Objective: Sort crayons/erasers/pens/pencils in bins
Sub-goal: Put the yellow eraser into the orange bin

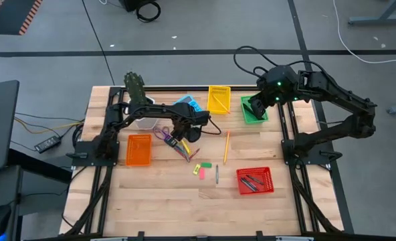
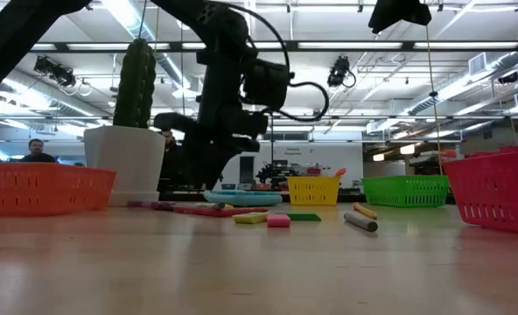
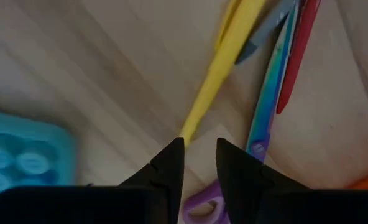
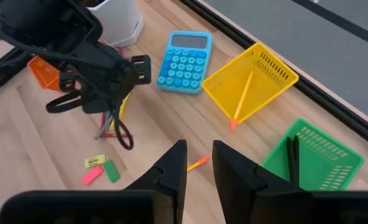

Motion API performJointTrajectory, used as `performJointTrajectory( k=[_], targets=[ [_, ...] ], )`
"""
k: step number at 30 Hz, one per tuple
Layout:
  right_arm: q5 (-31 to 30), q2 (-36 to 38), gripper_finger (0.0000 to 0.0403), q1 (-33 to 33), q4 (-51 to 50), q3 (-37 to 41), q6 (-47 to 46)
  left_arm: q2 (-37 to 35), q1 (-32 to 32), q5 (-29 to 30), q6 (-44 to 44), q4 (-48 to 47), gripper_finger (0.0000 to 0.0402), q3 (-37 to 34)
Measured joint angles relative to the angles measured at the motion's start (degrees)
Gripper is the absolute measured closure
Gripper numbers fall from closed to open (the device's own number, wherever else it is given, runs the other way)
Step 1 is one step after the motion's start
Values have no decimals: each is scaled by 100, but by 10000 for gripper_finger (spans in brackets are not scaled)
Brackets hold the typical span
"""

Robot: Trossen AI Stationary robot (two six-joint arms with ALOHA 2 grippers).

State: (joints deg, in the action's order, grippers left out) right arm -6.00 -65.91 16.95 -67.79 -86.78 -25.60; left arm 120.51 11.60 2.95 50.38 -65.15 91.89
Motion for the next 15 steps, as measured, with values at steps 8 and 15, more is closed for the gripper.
performJointTrajectory(
  k=[8, 15],
  targets=[
    [0, -2, 319, 4, 5, 0, -121, 0, -71, -22, -214, 152, 301, -447],
    [0, -2, 319, 4, 11, 0, -119, -72, -94, -152, -624, -130, 309, -446]
  ],
)
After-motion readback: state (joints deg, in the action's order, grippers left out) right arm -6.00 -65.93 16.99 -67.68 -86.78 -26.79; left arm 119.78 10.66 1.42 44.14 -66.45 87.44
